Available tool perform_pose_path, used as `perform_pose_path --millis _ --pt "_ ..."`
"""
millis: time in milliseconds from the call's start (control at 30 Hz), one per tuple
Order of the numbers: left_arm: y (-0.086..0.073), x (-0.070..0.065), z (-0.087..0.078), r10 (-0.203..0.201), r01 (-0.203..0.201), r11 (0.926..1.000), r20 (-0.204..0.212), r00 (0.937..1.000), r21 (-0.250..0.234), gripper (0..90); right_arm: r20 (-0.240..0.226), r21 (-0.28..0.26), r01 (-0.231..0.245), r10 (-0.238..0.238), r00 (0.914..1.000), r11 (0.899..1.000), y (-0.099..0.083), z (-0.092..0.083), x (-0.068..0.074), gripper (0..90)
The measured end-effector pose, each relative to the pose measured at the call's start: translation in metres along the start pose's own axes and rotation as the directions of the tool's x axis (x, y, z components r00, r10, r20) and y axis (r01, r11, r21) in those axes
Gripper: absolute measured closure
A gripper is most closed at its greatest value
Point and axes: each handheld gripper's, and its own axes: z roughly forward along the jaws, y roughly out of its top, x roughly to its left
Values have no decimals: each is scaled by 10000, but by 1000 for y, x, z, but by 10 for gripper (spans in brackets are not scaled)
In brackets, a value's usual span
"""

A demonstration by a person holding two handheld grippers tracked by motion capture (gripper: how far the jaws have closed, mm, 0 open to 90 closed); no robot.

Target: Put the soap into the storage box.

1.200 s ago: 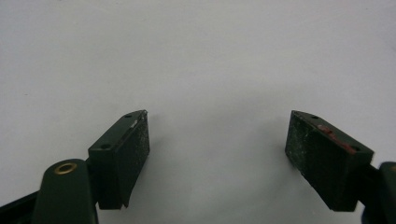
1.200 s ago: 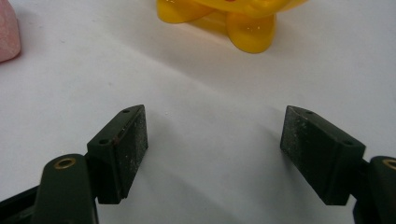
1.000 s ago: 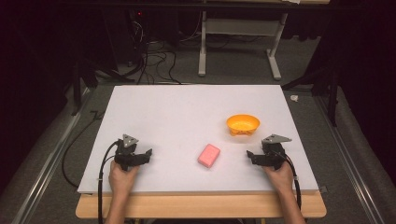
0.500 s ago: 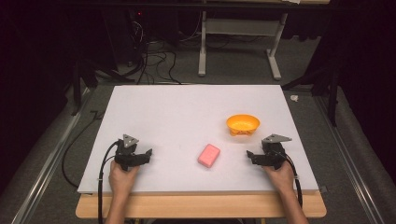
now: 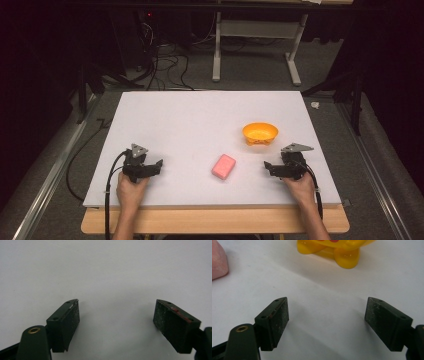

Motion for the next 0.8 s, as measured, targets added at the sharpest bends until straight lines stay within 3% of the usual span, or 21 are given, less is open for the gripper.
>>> perform_pose_path --millis 367,800 --pt "0 0 0 -2 2 10000 -1 10000 -3 215 -343 -543 35 -53 9994 9985 1 -16 6 205" --pt "0 0 0 23 -23 10000 1 10000 20 215 -1032 -984 210 -311 9942 9949 6 -24 27 209"
